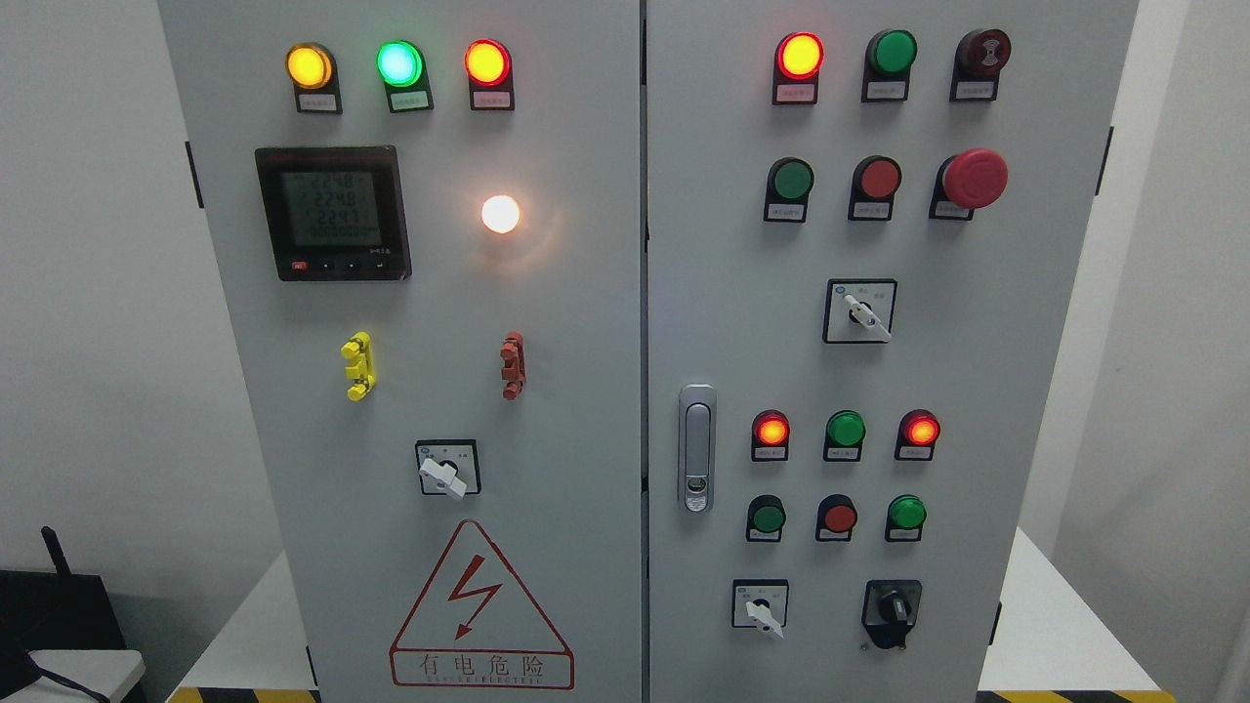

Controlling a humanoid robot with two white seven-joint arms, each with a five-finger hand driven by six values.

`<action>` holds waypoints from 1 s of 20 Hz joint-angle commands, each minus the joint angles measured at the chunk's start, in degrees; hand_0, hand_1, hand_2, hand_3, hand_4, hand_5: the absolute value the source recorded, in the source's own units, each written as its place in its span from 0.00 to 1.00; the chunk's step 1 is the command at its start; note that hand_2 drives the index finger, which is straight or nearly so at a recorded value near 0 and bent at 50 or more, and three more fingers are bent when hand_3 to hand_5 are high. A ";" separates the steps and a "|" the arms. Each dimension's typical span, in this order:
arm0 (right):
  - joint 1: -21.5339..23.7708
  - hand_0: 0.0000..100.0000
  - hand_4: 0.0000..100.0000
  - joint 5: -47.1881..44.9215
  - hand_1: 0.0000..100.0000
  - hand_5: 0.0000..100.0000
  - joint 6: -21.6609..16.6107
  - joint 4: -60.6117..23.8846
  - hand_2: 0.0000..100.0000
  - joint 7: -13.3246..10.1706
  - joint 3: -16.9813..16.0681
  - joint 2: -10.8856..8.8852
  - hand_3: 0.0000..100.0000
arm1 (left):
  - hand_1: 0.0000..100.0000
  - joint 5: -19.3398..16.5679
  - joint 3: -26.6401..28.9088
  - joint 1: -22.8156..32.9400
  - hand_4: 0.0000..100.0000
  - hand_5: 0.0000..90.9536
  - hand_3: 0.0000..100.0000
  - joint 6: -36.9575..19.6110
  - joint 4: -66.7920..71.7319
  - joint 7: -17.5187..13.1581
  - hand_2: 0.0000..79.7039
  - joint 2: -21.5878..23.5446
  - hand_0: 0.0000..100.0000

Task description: Turn on light switch 1

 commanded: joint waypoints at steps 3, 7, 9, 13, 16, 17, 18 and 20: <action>0.00 0.12 0.00 -0.97 0.39 0.00 -0.05 0.00 0.00 -0.01 0.00 0.00 0.00 | 0.18 0.47 -13.66 -1.32 0.16 0.00 0.11 0.39 43.43 -3.53 0.00 3.80 0.38; 0.00 0.12 0.00 -1.05 0.39 0.00 -0.05 0.00 0.00 -0.01 0.00 0.00 0.00 | 0.14 0.29 -24.56 -5.27 0.01 0.00 0.00 6.08 48.46 -2.83 0.00 2.74 0.40; 0.00 0.12 0.00 -0.97 0.39 0.00 -0.05 0.00 0.00 -0.01 0.00 0.00 0.00 | 0.11 0.29 -27.48 -7.29 0.00 0.00 0.00 10.39 48.46 -1.44 0.00 1.43 0.40; 0.00 0.12 0.00 -0.97 0.39 0.00 -0.05 0.00 0.00 -0.01 0.00 0.00 0.00 | 0.07 0.20 -29.77 -9.76 0.00 0.00 0.00 13.74 48.46 1.47 0.00 0.19 0.41; 0.00 0.12 0.00 -0.97 0.39 0.00 -0.05 0.00 0.00 -0.01 0.00 0.00 0.00 | 0.05 0.20 -30.48 -10.64 0.00 0.00 0.00 14.72 48.46 1.56 0.00 0.02 0.41; 0.00 0.12 0.00 -0.97 0.39 0.00 -0.05 0.00 0.00 -0.01 0.00 0.00 0.00 | 0.05 0.20 -30.48 -10.82 0.00 0.00 0.00 14.72 48.46 1.48 0.00 0.02 0.42; 0.00 0.12 0.00 -1.05 0.39 0.00 -0.05 0.00 0.00 -0.01 0.00 0.00 0.00 | 0.05 0.20 -30.48 -10.82 0.00 0.00 0.00 14.72 48.55 1.48 0.00 0.02 0.42; 0.00 0.12 0.00 -1.05 0.39 0.00 -0.05 0.00 0.00 -0.01 0.00 0.00 0.00 | 0.04 0.20 -30.48 -11.26 0.00 0.00 0.00 14.72 48.64 1.48 0.00 0.02 0.42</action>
